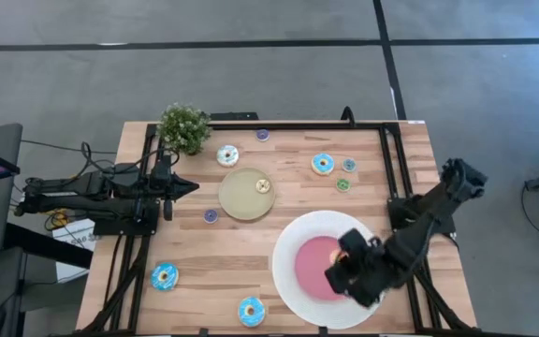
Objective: Pick & Place donuts
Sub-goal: Put the large light green donut on the pink plate
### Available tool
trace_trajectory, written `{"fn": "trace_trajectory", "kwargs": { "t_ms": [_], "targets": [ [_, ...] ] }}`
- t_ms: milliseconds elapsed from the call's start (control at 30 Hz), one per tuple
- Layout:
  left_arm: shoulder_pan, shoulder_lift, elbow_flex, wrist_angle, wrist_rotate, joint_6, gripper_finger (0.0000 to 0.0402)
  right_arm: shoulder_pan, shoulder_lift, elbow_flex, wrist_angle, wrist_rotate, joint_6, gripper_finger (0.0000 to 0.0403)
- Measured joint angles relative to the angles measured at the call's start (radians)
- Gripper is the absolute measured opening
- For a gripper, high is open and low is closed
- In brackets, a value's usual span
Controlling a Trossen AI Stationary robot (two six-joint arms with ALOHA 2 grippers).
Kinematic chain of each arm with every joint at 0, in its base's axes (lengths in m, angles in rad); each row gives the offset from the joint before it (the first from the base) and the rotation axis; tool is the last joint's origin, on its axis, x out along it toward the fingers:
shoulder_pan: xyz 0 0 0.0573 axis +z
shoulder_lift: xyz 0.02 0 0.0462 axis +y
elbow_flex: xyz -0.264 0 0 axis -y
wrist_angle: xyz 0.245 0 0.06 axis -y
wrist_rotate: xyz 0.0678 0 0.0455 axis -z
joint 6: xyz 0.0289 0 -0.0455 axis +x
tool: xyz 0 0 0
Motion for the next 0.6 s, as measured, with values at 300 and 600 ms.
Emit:
{"fn": "trace_trajectory", "kwargs": {
  "t_ms": [300,600],
  "targets": [
    [0.000,0.000,0.000,0.088,-0.001,0.026,0.0000,0.054,-0.041,-0.270,0.385,0.096,0.093,0.0000],
    [0.000,0.000,0.000,0.096,0.000,0.052,0.0000,0.005,-0.252,-0.689,0.905,0.141,-0.118,0.0000]
  ]
}}
